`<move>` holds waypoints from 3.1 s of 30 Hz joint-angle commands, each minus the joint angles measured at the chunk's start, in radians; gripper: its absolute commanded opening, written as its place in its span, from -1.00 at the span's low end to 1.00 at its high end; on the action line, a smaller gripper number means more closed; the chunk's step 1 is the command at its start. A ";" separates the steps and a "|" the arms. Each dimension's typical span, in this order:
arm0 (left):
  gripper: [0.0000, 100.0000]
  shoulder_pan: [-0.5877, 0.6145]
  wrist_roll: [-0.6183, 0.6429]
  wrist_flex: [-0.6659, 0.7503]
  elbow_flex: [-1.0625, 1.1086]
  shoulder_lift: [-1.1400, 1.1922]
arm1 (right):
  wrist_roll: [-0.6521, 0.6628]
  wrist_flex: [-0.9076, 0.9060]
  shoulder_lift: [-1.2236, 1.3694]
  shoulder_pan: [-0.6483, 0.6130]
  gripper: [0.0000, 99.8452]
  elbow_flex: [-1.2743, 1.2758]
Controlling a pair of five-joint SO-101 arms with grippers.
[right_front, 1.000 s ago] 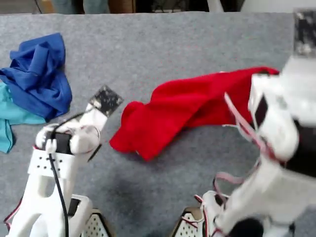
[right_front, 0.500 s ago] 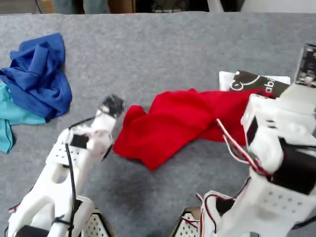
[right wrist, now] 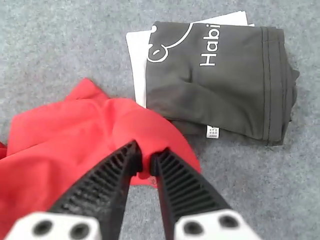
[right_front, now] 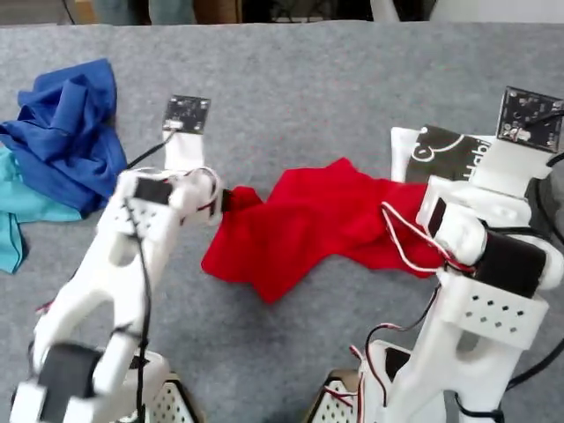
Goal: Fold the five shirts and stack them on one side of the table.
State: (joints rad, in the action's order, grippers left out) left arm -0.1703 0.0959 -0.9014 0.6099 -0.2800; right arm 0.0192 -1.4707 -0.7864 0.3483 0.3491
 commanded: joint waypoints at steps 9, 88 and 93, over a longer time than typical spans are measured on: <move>-0.84 -0.099 0.032 -0.009 -0.349 0.414 | -0.008 0.060 -0.010 0.003 -0.97 0.050; -0.57 -0.102 -0.726 0.071 0.193 0.054 | -0.071 0.945 0.604 -0.227 -0.97 0.036; -0.57 -0.016 -0.867 0.014 0.024 0.203 | -0.064 0.945 0.624 -0.227 -0.97 0.031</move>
State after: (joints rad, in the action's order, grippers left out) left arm -0.2256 -0.6974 -0.8493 0.7511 -0.1220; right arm -0.0560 -0.5240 -0.1619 0.1320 0.4365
